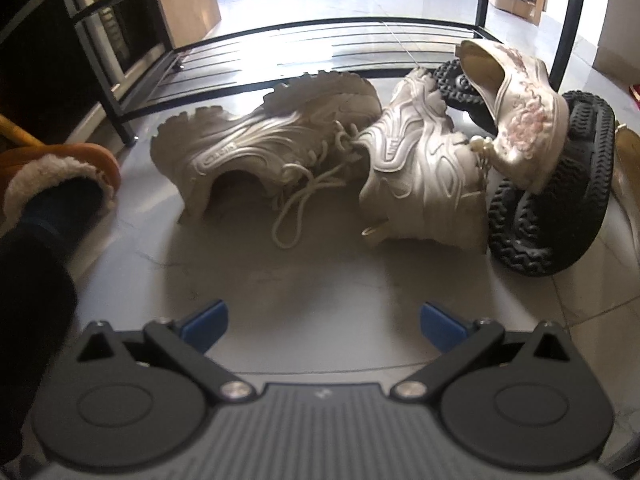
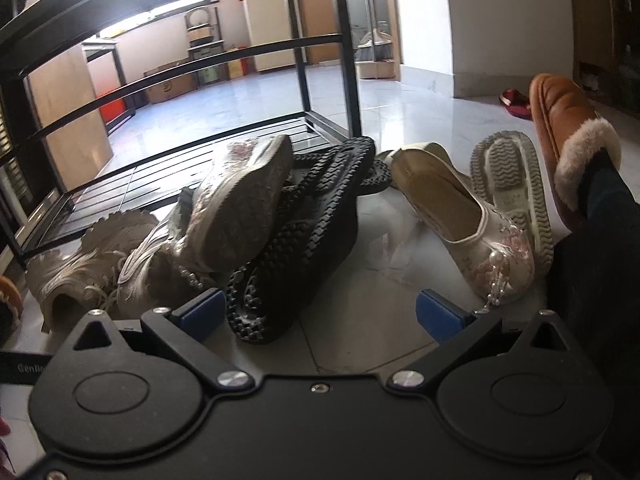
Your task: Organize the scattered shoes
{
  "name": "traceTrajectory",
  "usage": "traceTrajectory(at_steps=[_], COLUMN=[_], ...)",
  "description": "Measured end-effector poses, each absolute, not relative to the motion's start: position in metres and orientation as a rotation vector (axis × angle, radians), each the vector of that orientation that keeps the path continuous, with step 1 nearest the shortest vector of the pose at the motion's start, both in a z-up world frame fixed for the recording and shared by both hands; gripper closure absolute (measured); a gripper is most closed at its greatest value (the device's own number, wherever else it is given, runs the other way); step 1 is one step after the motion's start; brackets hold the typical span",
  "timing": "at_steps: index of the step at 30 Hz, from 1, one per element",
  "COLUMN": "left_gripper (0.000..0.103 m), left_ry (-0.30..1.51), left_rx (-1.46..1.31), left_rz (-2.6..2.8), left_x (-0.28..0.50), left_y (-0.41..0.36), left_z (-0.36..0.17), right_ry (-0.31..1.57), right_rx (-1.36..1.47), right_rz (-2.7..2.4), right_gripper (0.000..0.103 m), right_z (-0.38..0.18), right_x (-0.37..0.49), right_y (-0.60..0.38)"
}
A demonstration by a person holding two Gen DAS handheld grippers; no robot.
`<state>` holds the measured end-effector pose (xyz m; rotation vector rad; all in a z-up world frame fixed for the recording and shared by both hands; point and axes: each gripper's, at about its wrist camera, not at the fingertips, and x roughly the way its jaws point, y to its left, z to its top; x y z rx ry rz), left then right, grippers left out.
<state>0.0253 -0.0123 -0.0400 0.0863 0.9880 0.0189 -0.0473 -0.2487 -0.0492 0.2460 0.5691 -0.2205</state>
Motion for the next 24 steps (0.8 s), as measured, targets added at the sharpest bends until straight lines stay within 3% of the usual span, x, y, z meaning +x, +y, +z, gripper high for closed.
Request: traceTrajectory(at_steps=[11,20,24], left_gripper=[0.002,0.000,0.001], left_ry=[0.895,0.961,0.907], left_rx=[0.055,-0.124,-0.193], left_rz=[-0.089,-0.196,-0.243], left_x=[0.048,0.089,0.086], left_y=[-0.026,-0.018,-0.010], left_z=[-0.051,-0.069,-0.065], right_ry=[0.589,0.602,0.597], right_rx=[0.308,0.384,0.401], right_rz=[-0.216,-0.228,-0.219], right_gripper=[0.000,0.000,0.000], right_z=[-0.062,-0.069,-0.068], right_x=[-0.041,-0.035,-0.034], right_y=[-0.261,-0.275,-0.277])
